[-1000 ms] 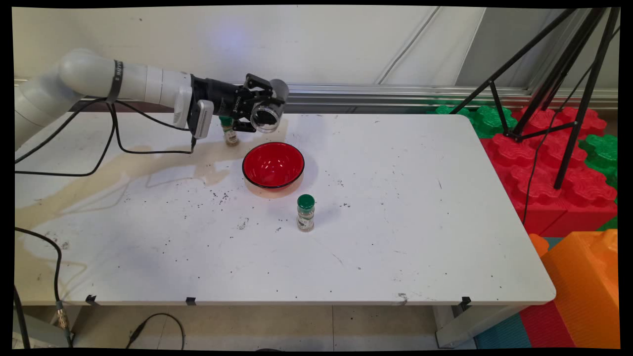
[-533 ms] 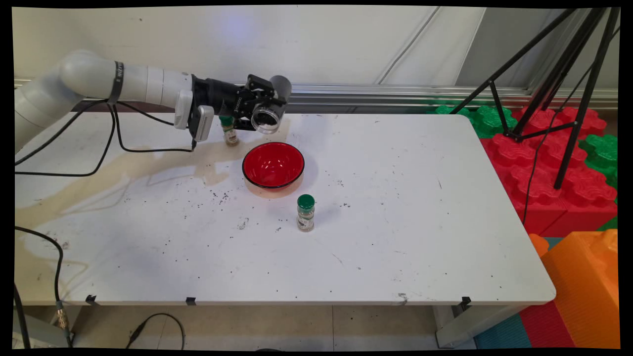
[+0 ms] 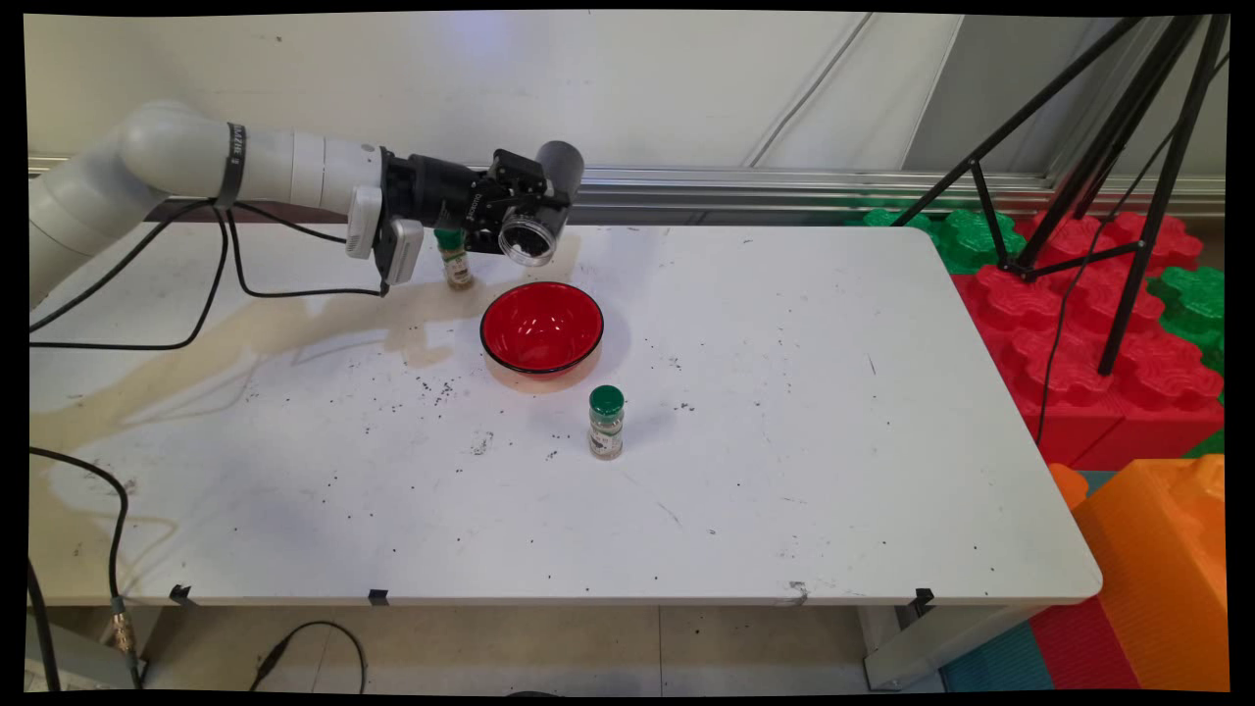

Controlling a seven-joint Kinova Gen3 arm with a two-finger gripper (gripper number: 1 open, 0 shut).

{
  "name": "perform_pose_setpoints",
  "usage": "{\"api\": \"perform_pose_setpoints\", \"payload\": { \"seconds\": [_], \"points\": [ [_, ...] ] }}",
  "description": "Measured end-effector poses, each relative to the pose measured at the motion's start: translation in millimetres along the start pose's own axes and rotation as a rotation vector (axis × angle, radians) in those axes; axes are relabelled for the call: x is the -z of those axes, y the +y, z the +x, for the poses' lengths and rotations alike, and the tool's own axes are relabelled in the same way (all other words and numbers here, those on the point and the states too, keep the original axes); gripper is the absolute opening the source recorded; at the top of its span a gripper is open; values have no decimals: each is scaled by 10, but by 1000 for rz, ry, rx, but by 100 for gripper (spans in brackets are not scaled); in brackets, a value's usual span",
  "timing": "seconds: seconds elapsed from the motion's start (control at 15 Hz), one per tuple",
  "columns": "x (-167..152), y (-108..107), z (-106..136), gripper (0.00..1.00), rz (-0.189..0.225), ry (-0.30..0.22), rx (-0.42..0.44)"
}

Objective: Pour the black seasoning powder in the red bowl

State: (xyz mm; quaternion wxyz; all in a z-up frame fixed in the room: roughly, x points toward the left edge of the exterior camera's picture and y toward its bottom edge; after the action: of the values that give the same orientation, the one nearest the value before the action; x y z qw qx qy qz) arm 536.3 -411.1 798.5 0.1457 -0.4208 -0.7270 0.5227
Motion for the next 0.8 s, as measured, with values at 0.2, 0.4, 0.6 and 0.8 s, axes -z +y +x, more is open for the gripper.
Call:
{"api": "perform_pose_setpoints", "payload": {
  "seconds": [0.2,0.4,0.6,0.8],
  "points": [
    [1,-5,10,0,6,0,-42],
    [2,-10,17,0,11,0,-74],
    [5,-15,25,0,16,-1,-110],
    [5,-24,35,0,22,-1,-151]
  ]
}}
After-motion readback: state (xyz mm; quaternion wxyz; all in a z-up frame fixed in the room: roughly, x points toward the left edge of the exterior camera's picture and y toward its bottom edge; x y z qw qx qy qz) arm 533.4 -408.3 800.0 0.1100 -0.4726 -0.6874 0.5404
